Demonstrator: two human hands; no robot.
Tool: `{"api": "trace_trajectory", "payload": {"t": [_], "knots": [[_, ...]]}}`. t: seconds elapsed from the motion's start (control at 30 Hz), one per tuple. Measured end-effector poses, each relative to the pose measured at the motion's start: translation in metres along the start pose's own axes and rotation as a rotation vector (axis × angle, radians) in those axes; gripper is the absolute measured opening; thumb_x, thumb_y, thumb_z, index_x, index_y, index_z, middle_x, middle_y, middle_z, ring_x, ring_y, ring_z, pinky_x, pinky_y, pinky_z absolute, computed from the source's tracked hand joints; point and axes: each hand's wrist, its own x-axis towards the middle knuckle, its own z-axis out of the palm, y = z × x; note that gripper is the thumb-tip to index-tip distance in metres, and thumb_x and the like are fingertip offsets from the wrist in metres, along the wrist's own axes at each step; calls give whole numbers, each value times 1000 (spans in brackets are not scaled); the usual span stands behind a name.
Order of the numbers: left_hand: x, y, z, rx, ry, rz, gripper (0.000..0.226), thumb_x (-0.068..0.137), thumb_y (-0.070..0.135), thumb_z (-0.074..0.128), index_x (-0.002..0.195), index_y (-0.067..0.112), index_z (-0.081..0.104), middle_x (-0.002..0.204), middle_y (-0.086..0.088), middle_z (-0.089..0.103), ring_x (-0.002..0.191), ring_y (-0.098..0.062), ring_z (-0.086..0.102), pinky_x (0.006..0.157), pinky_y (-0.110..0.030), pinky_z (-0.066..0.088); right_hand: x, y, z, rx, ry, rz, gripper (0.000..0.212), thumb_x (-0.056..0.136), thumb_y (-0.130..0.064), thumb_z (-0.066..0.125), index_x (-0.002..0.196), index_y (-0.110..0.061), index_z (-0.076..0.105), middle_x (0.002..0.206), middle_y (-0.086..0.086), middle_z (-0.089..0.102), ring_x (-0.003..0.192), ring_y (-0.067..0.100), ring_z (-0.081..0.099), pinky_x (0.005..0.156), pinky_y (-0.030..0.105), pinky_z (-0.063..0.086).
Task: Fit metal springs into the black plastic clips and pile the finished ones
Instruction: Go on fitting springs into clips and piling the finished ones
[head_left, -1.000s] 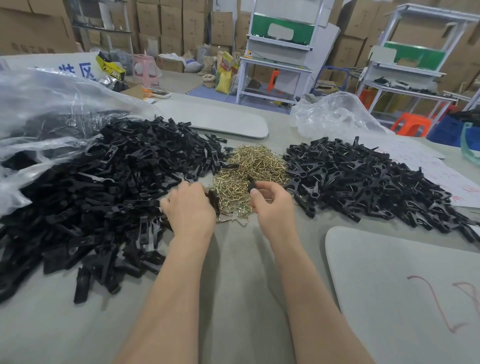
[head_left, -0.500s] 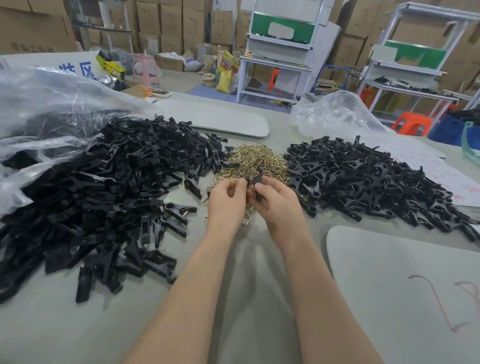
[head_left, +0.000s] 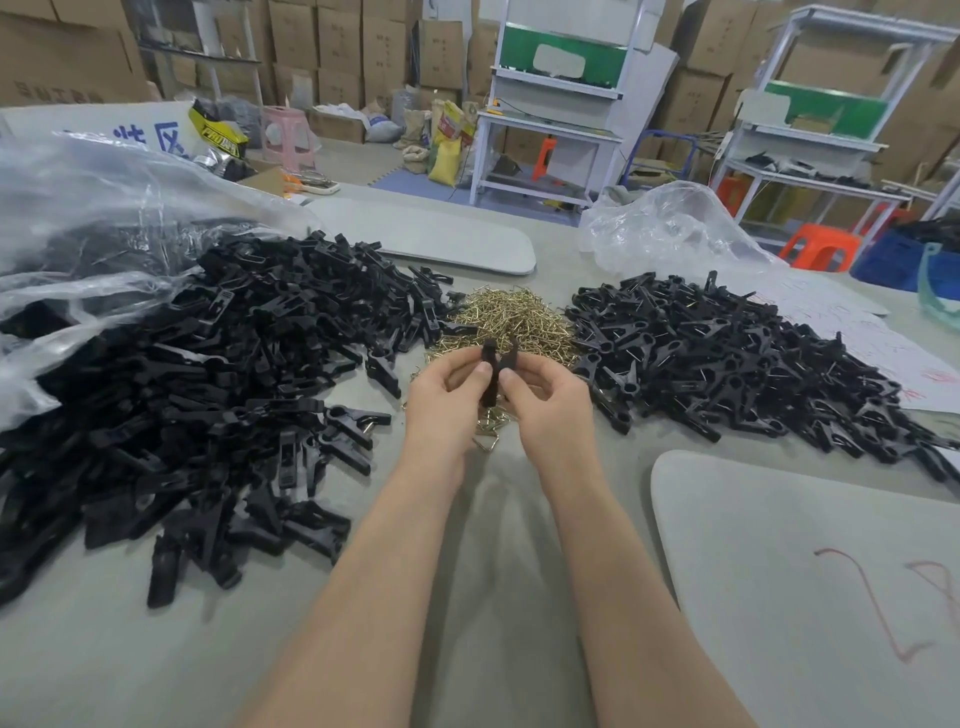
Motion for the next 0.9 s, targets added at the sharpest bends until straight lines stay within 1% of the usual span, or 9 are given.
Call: {"api": "trace_trajectory", "payload": {"t": [0.1, 0.17, 0.27, 0.37, 0.4, 0.53, 0.7, 0.8, 0.9], "knots": [[-1, 1, 1, -59, -43, -3, 25, 94, -4, 49, 98, 17, 62, 97, -2, 68, 91, -13, 64, 73, -18, 51, 1, 1, -1, -6, 24, -2, 18, 90, -3, 59, 104, -9, 67, 95, 6, 70, 90, 15, 65, 91, 41, 53], [-1, 0, 0, -45, -54, 1, 27, 93, -4, 51, 96, 21, 62, 94, 0, 67, 85, -11, 64, 68, -16, 50, 2, 2, -2, -14, 31, -1, 17, 90, -4, 59, 102, -13, 67, 94, 6, 70, 90, 16, 65, 92, 43, 52], [-1, -1, -1, -5, -55, 9, 28, 91, 0, 57, 96, 27, 62, 92, 0, 65, 80, -8, 62, 69, -17, 49, 3, 3, -3, -11, 28, 0, 18, 90, -4, 59, 100, -17, 67, 94, 4, 70, 91, 16, 65, 92, 42, 52], [1, -1, -2, 27, -33, 42, 27, 90, 3, 60, 98, 28, 61, 94, 1, 63, 84, -9, 61, 78, -22, 48, 2, 1, -4, -3, 11, -23, 29, 91, -2, 57, 90, -30, 67, 85, -11, 69, 82, 4, 65, 89, 35, 54], [1, -1, -2, 40, -26, 54, 27, 90, 3, 60, 98, 29, 61, 96, 0, 63, 87, -10, 61, 81, -24, 48, 2, 1, -4, -12, 3, -33, 31, 91, -2, 57, 91, -31, 68, 83, -15, 68, 81, 2, 64, 88, 31, 54], [1, 0, -1, 107, -21, 93, 25, 90, 3, 60, 97, 26, 59, 98, 1, 63, 100, -17, 60, 93, -31, 48, 4, 1, -5, -86, -2, -73, 24, 91, -3, 57, 110, -9, 70, 78, -26, 64, 75, -11, 62, 78, 14, 49], [0, 2, -1, 139, -30, 132, 24, 89, 2, 61, 105, 20, 59, 94, 7, 62, 92, -6, 60, 85, -21, 50, 4, 1, -7, -108, -7, -86, 25, 92, -4, 56, 113, -7, 69, 85, -21, 64, 78, -11, 60, 78, 9, 47], [0, 2, -1, 135, -19, 134, 23, 89, 3, 61, 103, 22, 59, 95, 8, 61, 92, -6, 59, 86, -22, 49, 5, 3, -9, -119, 7, -87, 25, 92, -4, 55, 113, -7, 69, 83, -22, 63, 74, -15, 59, 73, 5, 44], [0, 2, 0, 132, -26, 137, 24, 90, 3, 60, 100, 24, 59, 94, 8, 61, 90, -4, 59, 83, -19, 49, 6, 2, -10, -130, 6, -92, 26, 92, -4, 55, 114, -6, 68, 89, -15, 65, 78, -9, 60, 74, 4, 44]]}}
